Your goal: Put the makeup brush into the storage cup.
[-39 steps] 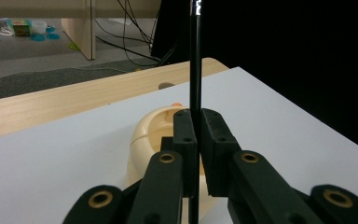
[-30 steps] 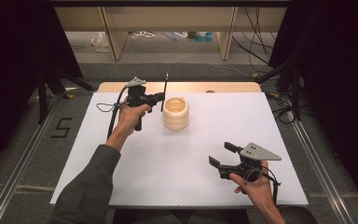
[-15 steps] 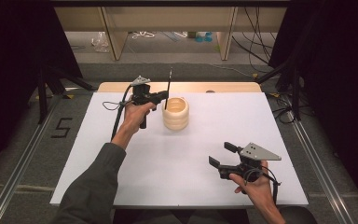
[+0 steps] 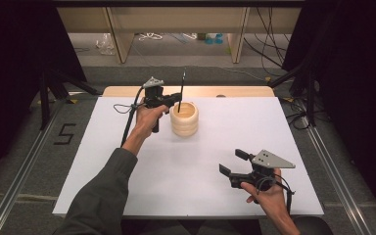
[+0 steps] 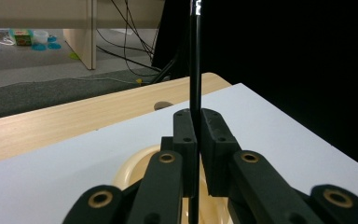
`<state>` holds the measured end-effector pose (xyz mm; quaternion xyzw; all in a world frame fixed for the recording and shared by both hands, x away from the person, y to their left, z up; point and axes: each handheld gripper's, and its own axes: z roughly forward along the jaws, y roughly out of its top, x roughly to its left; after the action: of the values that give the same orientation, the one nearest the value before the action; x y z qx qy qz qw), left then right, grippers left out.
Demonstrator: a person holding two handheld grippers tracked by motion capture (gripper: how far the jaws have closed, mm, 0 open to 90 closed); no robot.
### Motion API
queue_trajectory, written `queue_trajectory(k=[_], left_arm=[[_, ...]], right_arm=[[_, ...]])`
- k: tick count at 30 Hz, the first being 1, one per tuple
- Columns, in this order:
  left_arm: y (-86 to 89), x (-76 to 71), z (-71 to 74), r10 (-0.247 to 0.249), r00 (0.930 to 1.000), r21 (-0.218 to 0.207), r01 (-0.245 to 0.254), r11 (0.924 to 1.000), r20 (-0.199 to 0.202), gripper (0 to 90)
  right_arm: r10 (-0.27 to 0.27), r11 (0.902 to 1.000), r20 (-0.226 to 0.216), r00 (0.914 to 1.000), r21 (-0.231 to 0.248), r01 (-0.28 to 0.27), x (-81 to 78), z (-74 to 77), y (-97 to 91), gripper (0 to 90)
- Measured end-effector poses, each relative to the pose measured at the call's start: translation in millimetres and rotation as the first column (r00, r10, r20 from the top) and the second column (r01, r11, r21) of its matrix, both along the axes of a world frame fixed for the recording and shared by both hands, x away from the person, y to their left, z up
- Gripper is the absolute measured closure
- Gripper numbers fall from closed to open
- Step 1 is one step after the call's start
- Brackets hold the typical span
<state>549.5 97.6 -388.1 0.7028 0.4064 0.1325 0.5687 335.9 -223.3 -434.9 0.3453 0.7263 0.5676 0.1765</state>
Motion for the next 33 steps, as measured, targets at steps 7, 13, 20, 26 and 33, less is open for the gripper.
queue_trajectory(k=[7,13,20,26,33], left_arm=[[-6.7,5.3,-8.2,0.006,1.0000,0.012,-0.006,0.9999,-0.005,84.9],[-10.0,6.1,-10.9,0.003,1.0000,0.006,-0.003,1.0000,0.001,84.9],[-11.2,5.7,-13.4,0.002,0.9998,0.028,-0.003,0.9996,0.018,84.9],[-11.4,5.2,-14.8,0.002,0.9996,0.039,-0.003,0.9992,0.027,84.9],[-11.0,5.2,-24.3,-0.005,0.9998,0.044,0.005,0.9990,0.018,84.8]], right_arm=[[0.002,1.0000,-0.001,1.0000,-0.001,-0.002,0.1,-0.1,-0.3,19.0],[0.006,0.9999,0.001,1.0000,0.010,-0.006,0.5,-0.8,0.8,19.1],[0.007,0.9999,0.001,1.0000,0.009,-0.007,0.5,-0.8,0.9,19.0],[0.007,0.9999,0.001,1.0000,0.010,-0.007,0.5,-0.8,0.8,19.0],[0.003,1.0000,-0.002,1.0000,0.000,-0.003,0.2,-0.2,0.0,19.0]])
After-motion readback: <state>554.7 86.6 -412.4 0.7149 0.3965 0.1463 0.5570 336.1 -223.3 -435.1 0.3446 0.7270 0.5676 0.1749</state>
